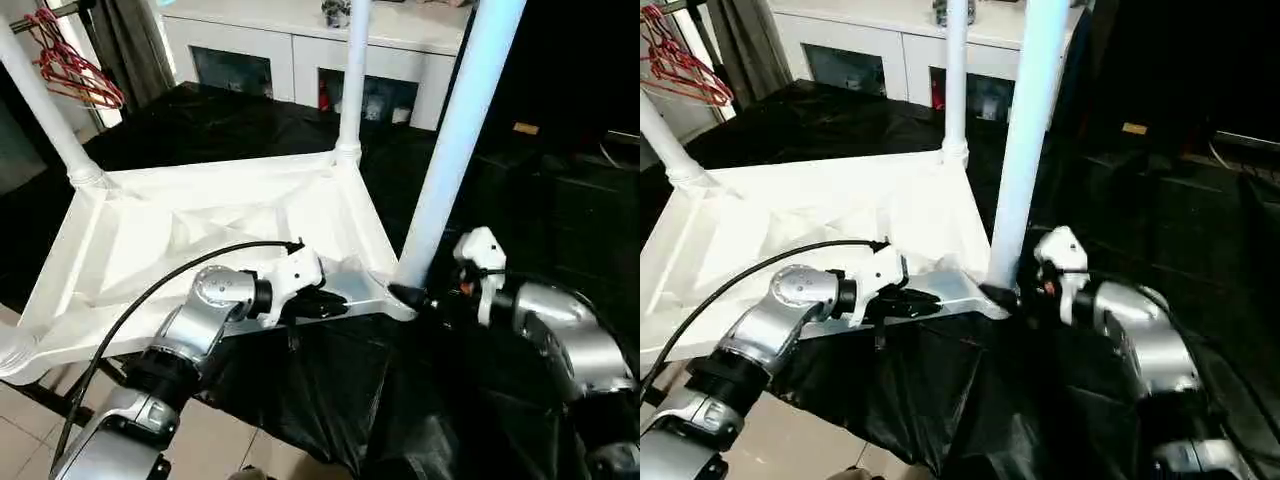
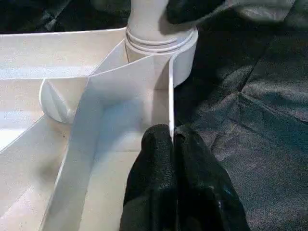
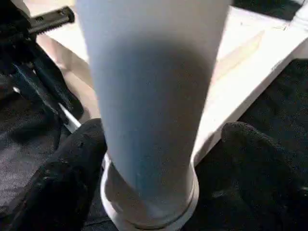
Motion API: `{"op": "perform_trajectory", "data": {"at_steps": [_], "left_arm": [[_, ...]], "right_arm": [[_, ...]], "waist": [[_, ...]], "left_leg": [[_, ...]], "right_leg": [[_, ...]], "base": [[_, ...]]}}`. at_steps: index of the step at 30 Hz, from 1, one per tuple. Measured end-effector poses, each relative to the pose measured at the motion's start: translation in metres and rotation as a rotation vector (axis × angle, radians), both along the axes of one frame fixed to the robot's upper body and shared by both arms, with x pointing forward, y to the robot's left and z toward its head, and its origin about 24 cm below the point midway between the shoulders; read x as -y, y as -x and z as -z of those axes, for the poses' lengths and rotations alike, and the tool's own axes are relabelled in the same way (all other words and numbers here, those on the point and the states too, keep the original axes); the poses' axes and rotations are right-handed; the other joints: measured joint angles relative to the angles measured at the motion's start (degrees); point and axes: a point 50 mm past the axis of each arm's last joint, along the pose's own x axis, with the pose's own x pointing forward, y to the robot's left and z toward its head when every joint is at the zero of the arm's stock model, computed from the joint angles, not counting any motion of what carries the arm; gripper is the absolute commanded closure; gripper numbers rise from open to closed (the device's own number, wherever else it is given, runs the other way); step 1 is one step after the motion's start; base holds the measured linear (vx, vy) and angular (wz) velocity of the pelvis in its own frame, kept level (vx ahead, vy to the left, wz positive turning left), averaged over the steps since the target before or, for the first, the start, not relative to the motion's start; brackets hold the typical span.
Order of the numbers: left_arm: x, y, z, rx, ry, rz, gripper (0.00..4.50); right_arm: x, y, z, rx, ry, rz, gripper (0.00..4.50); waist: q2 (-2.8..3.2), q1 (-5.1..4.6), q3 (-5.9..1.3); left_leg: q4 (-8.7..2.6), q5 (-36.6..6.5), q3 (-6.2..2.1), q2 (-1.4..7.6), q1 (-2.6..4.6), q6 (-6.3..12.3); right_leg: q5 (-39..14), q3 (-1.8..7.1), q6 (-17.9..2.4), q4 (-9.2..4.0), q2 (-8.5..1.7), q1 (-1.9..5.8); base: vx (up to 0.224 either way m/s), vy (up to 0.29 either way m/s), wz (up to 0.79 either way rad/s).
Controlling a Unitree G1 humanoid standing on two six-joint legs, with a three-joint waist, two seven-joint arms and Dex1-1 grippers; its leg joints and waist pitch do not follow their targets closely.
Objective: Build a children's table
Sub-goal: Rotate leg to tighten
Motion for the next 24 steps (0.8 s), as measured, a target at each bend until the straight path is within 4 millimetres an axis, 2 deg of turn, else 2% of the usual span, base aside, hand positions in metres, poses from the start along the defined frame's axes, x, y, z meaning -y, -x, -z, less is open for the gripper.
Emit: {"op": "perform_trajectory", "data": {"at_steps": [12,20,24], "left_arm": [[-0.003,0.000,0.000,-0.001,-0.008,-0.005,4.50],[-0.005,0.000,0.000,-0.004,-0.013,-0.011,4.50],[-0.006,0.000,0.000,-0.009,-0.016,-0.016,4.50]], "right_arm": [[-0.006,-0.003,0.005,-0.041,0.011,-0.058,1.66],[-0.011,-0.008,0.003,-0.030,0.013,-0.094,2.39],[-0.012,-0.008,0.003,-0.024,0.010,-0.096,2.51]], "waist": [[-0.01,0.29,0.00],[-0.05,0.03,0.02],[-0.06,-0.15,0.01]], "left_leg": [[0.05,0.01,0.01,0.01,0.00,0.01],[0.13,0.01,0.01,0.03,0.01,0.01],[0.14,0.01,0.01,0.03,0.01,0.01]], "right_leg": [[0.00,0.00,0.00,0.07,0.00,-0.02],[0.00,0.01,-0.01,0.15,0.00,-0.04],[0.01,0.00,-0.01,0.17,0.00,-0.04]], "base": [[0.000,0.000,0.00],[0.000,0.000,0.00],[0.000,0.000,0.00]]}}
